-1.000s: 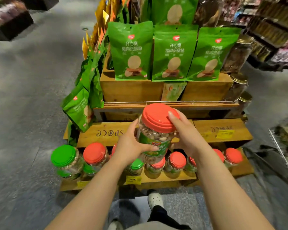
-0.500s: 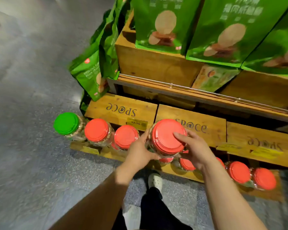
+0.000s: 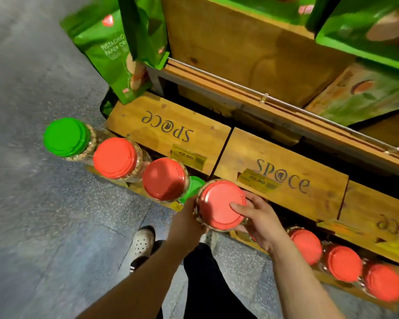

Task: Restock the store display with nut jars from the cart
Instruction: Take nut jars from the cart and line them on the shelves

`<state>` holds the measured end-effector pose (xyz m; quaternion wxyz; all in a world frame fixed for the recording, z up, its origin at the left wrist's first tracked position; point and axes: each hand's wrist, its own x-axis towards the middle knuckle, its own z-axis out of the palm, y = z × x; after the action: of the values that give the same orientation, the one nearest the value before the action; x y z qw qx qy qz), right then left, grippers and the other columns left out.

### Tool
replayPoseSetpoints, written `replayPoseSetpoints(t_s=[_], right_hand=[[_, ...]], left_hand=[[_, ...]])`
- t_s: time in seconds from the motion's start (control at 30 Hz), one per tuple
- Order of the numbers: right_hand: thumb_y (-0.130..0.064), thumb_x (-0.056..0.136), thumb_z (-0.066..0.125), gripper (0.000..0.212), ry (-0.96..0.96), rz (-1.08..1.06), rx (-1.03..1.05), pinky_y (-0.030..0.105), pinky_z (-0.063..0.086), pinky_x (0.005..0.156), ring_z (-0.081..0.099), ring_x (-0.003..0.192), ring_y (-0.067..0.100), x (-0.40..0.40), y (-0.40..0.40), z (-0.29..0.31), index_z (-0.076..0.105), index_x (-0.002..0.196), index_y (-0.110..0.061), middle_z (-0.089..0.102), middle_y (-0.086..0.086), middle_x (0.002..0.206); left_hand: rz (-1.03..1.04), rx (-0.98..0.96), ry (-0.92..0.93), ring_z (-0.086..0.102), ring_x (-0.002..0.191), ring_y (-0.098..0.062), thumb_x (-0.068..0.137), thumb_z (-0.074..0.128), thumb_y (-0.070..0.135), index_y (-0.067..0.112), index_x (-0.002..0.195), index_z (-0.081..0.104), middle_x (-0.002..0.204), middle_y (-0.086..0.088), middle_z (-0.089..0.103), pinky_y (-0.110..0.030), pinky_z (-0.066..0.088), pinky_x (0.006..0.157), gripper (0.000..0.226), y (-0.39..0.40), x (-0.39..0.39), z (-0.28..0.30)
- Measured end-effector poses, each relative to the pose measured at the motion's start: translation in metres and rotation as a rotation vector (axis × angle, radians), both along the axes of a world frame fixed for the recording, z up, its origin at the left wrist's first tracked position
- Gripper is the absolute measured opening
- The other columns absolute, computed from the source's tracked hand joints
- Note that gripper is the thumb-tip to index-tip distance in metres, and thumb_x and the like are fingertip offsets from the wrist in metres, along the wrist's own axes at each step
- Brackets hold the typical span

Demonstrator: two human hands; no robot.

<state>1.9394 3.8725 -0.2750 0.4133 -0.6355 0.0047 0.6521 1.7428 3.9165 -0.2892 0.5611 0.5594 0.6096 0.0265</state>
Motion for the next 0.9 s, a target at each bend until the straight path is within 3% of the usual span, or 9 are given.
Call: replayPoseSetpoints(t_s=[0.07, 0.17, 0.37, 0.53, 0.67, 0.77, 0.83, 0.9], right_hand=[[-0.008, 0.066, 0.085, 0.067, 0.007, 0.021, -0.003, 0.052, 0.062, 0.080, 0.071, 0.106, 0.031, 0.001, 0.000, -0.013, 0.061, 0.128, -0.014, 0.073, 0.007, 0.120], [-0.007, 0.066, 0.085, 0.069, 0.022, 0.025, 0.001, 0.047, 0.062, 0.077, 0.071, 0.108, 0.030, -0.001, 0.002, -0.028, 0.059, 0.130, -0.016, 0.074, 0.002, 0.117], [-0.008, 0.065, 0.086, 0.071, 0.011, 0.065, 0.030, 0.049, 0.061, 0.084, 0.070, 0.112, 0.029, -0.005, 0.005, -0.045, 0.060, 0.130, -0.017, 0.073, 0.004, 0.120], [-0.019, 0.058, 0.094, 0.085, -0.036, 0.110, 0.044, 0.048, 0.061, 0.087, 0.070, 0.113, 0.028, -0.007, 0.006, -0.053, 0.057, 0.134, -0.020, 0.071, 0.003, 0.124], [-0.043, 0.054, 0.093, 0.097, -0.120, 0.180, 0.037, 0.035, 0.055, 0.079, 0.066, 0.118, 0.025, -0.012, 0.009, -0.050, 0.052, 0.141, -0.029, 0.066, -0.004, 0.132], [-0.060, 0.048, 0.094, 0.113, -0.143, 0.180, 0.060, 0.047, 0.053, 0.101, 0.057, 0.131, 0.023, -0.013, 0.007, -0.050, 0.047, 0.147, -0.033, 0.056, -0.005, 0.146], [-0.058, 0.051, 0.093, 0.117, -0.164, 0.180, 0.085, 0.054, 0.047, 0.110, 0.050, 0.137, 0.021, -0.014, 0.006, -0.045, 0.041, 0.152, -0.029, 0.048, -0.005, 0.154], [-0.049, 0.063, 0.091, 0.111, -0.210, 0.181, 0.092, 0.052, 0.042, 0.114, 0.045, 0.141, 0.019, -0.013, 0.006, -0.036, 0.035, 0.156, -0.023, 0.043, -0.002, 0.157]], left_hand=[[0.045, -0.017, -0.012, 0.073, 0.101, -0.014, 0.073, 0.067, 0.034, 0.045, 0.132, 0.047, 0.104, 0.018, 0.070, -0.046, 0.061, 0.085, 0.064, -0.003, 0.000, -0.012], [0.076, -0.015, 0.001, 0.071, 0.107, -0.017, 0.068, 0.068, 0.028, 0.034, 0.145, 0.043, 0.113, 0.013, 0.071, -0.045, 0.060, 0.088, 0.081, -0.003, 0.001, -0.022], [0.088, -0.040, 0.054, 0.072, 0.104, -0.014, 0.077, 0.072, 0.017, 0.034, 0.146, 0.040, 0.116, 0.011, 0.072, -0.047, 0.060, 0.087, 0.078, -0.004, -0.003, -0.042], [0.066, -0.046, 0.097, 0.072, 0.103, -0.013, 0.080, 0.077, 0.012, 0.034, 0.144, 0.040, 0.109, 0.014, 0.072, -0.048, 0.060, 0.085, 0.078, -0.001, -0.006, -0.045], [0.028, -0.033, 0.130, 0.072, 0.100, -0.013, 0.084, 0.078, 0.009, 0.029, 0.147, 0.039, 0.106, 0.013, 0.071, -0.044, 0.060, 0.086, 0.077, 0.002, -0.005, -0.043], [-0.027, 0.005, 0.182, 0.073, 0.102, -0.024, 0.084, 0.077, 0.011, 0.026, 0.148, 0.037, 0.113, 0.000, 0.074, -0.046, 0.059, 0.085, 0.077, 0.004, -0.003, -0.040], [-0.048, 0.005, 0.214, 0.072, 0.104, -0.026, 0.084, 0.076, 0.010, 0.024, 0.148, 0.036, 0.116, -0.002, 0.074, -0.044, 0.058, 0.087, 0.077, 0.006, -0.002, -0.036], [-0.075, -0.007, 0.229, 0.072, 0.106, -0.025, 0.083, 0.076, 0.009, 0.024, 0.149, 0.035, 0.116, -0.002, 0.074, -0.043, 0.057, 0.088, 0.079, 0.009, -0.002, -0.026]])
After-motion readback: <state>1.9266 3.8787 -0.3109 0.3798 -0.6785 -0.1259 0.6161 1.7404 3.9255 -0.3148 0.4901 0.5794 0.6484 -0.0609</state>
